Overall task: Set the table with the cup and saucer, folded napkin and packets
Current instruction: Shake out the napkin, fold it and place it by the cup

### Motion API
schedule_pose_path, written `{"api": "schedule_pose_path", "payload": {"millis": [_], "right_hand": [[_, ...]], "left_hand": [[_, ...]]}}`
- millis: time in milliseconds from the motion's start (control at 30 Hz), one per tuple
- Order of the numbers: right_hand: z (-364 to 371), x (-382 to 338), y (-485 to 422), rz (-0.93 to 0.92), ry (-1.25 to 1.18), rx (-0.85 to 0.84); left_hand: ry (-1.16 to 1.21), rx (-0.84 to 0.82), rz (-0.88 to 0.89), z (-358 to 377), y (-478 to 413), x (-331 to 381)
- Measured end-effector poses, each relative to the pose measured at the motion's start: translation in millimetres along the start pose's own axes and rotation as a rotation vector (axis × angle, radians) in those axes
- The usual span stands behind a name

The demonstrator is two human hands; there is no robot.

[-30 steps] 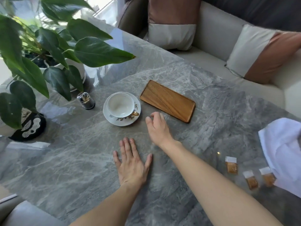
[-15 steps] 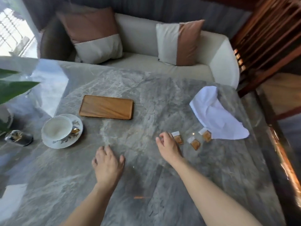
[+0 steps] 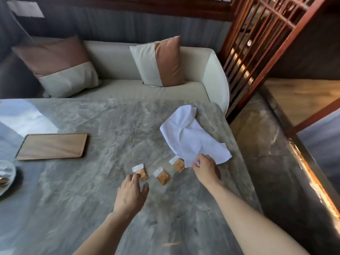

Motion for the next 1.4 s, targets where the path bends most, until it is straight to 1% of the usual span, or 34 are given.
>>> {"api": "schedule_pose_path", "payload": {"millis": [100,167,233,333,400,500,700,767,900,1067,1200,1300,1400], "right_hand": [[6,15,-15,-0.077,0.048,-0.083],[13,16,-19,-0.116,0.058,-0.095],[21,13,-21,-0.136,0.009,-0.091],[32,2,-24,-0.09,-0.03,-0.057],[38,-3,-25,-0.025,0.018,-0.048],[42,-7,-25,0.012,0.063,-0.012],[36,-8,-25,0.004,0.085,-0.043],[26,-9,-26,-0.017,0.066,-0.029],[-4,-13,-21,-0.139,-0.02,0.024],[-57,-14,-11,-0.247,-0.129,0.054],[-110,-18,0,-0.35,-0.152,0.1],[-152,-20,9,-0.389,-0.157,0.122],[-191,-18,15,-0.383,-0.208,0.175]], "left_hand": [[0.048,-0.006,0.038,16,-4,32],[0.051,-0.009,0.039,23,-5,47],[0.038,-0.018,0.047,29,-6,57],[0.037,-0.012,0.077,33,-7,65],[0.033,0.004,0.09,32,-9,67],[0.016,0.029,0.126,28,-14,67],[0.044,0.042,0.182,17,-31,75],[0.046,0.033,0.215,15,-37,83],[0.053,0.02,0.375,9,-56,110],[0.069,-0.026,0.697,3,-78,161],[0.053,-0.035,0.882,-2,-87,201],[0.05,0.001,1.053,-10,-90,227],[0.045,0.026,1.146,-22,-96,246]]}}
Point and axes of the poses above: each hand's wrist, its own y-axis away from the middle knuckle, its own z-axis out of the palm, x = y × z, the point moved 4 cm from there along -y, towards the middle knuckle, and after that the axes turned 12 degrees about x, right-handed, at the moved point
